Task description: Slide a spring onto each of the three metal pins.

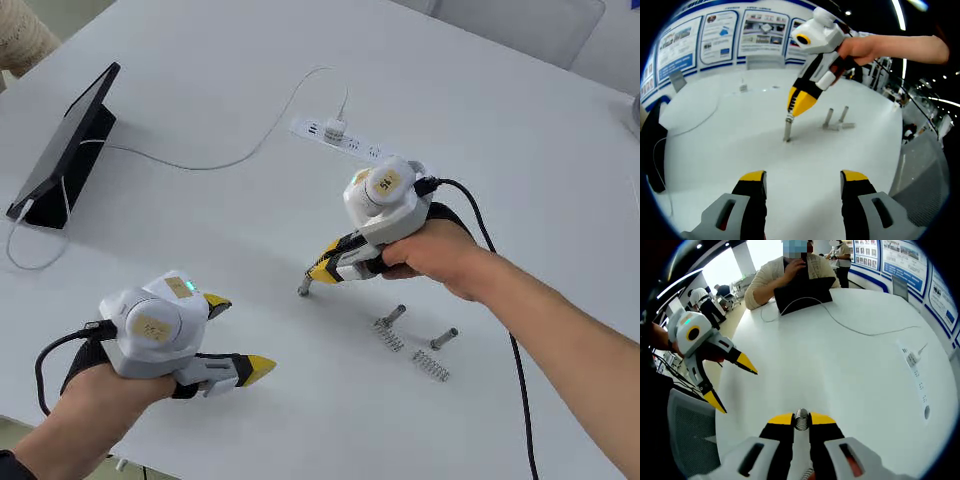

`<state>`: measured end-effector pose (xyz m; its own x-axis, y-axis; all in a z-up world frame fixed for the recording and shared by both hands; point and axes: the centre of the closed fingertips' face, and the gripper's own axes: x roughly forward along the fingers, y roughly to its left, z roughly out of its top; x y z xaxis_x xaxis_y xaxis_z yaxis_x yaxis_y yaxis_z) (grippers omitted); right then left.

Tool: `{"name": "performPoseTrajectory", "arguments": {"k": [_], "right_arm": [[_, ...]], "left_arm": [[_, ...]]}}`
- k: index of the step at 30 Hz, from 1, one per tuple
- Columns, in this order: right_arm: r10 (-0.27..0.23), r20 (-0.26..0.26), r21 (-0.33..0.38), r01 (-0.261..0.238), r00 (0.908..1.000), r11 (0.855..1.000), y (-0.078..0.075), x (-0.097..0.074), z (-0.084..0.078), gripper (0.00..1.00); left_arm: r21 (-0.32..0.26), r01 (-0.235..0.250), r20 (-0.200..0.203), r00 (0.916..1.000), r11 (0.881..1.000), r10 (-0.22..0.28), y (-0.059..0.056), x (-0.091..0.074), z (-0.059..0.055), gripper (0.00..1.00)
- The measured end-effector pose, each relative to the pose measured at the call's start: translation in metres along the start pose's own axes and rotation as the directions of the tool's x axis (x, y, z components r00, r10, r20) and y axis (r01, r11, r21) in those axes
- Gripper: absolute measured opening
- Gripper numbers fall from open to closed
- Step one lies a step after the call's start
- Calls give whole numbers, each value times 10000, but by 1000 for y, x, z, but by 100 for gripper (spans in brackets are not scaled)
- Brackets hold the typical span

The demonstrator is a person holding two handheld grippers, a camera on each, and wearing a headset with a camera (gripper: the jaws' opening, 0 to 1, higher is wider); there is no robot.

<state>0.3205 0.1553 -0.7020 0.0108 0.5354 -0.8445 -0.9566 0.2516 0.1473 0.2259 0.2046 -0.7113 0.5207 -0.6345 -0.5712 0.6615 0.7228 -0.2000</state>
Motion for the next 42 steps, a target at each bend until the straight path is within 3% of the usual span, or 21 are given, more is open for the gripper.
{"name": "performPoseTrajectory", "arguments": {"k": [21, 42], "right_arm": [[-198, -302, -559, 180, 9993, 9983, 1, 10, 3, 13], [-239, -662, -986, 173, 9975, 9950, 4, 24, -6, 13]], "left_arm": [[-121, 5, 52, 10000, 9999, -4, -1, 0, 0, 60], [-127, -70, 41, 10000, 9999, 70, 2, -2, 0, 60]]}}
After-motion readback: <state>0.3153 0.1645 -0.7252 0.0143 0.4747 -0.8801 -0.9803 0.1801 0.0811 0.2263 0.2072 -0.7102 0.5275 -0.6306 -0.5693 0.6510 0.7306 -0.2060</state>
